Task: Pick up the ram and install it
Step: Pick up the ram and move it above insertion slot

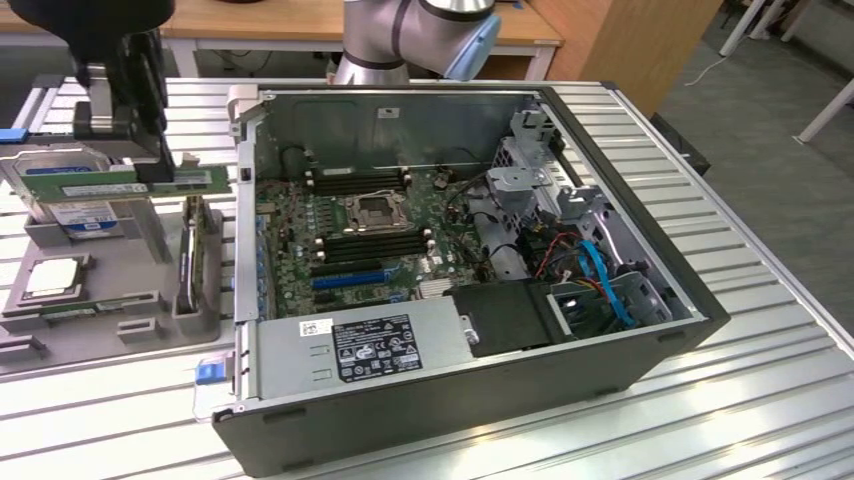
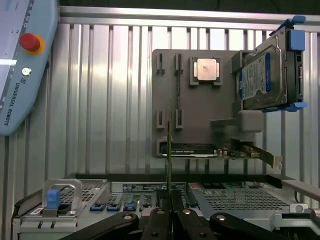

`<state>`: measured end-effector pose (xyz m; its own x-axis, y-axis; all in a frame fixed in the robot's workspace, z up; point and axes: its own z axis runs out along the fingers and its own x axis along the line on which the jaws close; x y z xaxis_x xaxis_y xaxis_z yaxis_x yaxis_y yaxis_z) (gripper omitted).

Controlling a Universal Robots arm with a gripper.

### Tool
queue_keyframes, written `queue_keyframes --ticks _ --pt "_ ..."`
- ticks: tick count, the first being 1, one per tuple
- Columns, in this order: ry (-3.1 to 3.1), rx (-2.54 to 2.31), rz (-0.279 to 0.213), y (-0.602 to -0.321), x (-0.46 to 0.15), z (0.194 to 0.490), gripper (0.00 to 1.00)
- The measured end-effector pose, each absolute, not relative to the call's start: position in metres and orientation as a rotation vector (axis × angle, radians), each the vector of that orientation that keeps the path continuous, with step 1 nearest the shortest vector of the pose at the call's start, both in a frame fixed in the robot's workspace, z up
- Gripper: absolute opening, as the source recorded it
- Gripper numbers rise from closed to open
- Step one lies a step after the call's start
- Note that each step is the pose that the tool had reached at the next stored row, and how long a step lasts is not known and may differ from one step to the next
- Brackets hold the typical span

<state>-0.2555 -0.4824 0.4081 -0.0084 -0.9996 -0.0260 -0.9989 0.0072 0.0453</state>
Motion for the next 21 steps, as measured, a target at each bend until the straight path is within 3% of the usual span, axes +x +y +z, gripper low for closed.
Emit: queue_keyframes --ticks 21 --pt "-2.22 2.203 -0.079 -0.482 -0.216 0.408 0.11"
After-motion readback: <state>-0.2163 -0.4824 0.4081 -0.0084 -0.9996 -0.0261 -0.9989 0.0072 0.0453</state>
